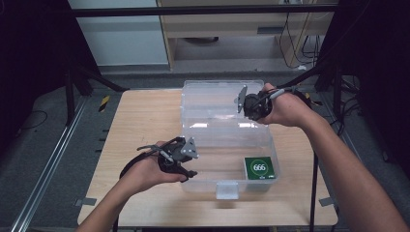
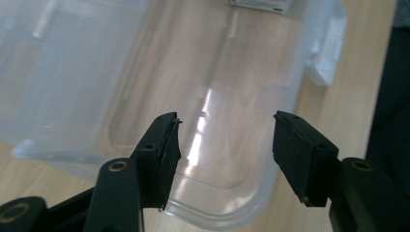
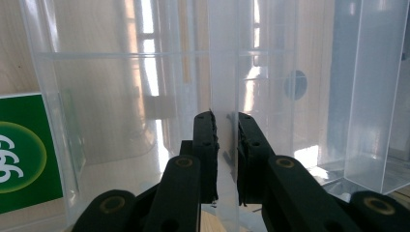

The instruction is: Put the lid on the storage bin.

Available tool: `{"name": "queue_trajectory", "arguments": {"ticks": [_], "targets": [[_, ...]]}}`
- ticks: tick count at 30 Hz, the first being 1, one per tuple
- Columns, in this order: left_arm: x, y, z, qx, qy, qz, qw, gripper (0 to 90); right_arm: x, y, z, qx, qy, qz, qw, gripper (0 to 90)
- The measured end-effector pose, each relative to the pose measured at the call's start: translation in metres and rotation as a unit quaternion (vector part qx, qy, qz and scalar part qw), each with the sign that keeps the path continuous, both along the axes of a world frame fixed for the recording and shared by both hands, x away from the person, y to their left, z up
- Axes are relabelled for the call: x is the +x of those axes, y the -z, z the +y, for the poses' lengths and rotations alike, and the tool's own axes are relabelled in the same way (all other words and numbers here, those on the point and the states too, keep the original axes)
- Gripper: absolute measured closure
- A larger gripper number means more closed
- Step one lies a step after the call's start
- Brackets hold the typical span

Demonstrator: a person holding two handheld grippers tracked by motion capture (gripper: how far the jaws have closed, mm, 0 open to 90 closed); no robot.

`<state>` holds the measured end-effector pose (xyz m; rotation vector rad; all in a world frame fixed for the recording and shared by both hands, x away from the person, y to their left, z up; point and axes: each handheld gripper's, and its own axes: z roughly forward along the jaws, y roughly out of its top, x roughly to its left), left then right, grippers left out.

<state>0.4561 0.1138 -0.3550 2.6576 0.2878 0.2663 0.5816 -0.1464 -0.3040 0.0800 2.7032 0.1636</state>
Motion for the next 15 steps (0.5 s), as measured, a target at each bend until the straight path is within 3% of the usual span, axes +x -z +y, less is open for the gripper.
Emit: {"name": "queue_trajectory", "arguments": {"ticks": [6,10,15], "targets": [[-0.009,0.008,-0.01,0.033,0.034,0.015,0.9988,46.9,0.0,0.0,0.001,0.002,0.002,0.0,1.0,80.8],[-0.01,0.013,-0.016,0.04,0.048,0.022,0.9978,45.5,-0.001,0.001,0.002,0.001,0.003,-0.006,1.0,80.5],[-0.011,0.027,-0.02,0.063,0.06,0.029,0.9958,46.3,-0.001,0.002,0.002,0.0,0.001,-0.007,1.0,80.5]]}}
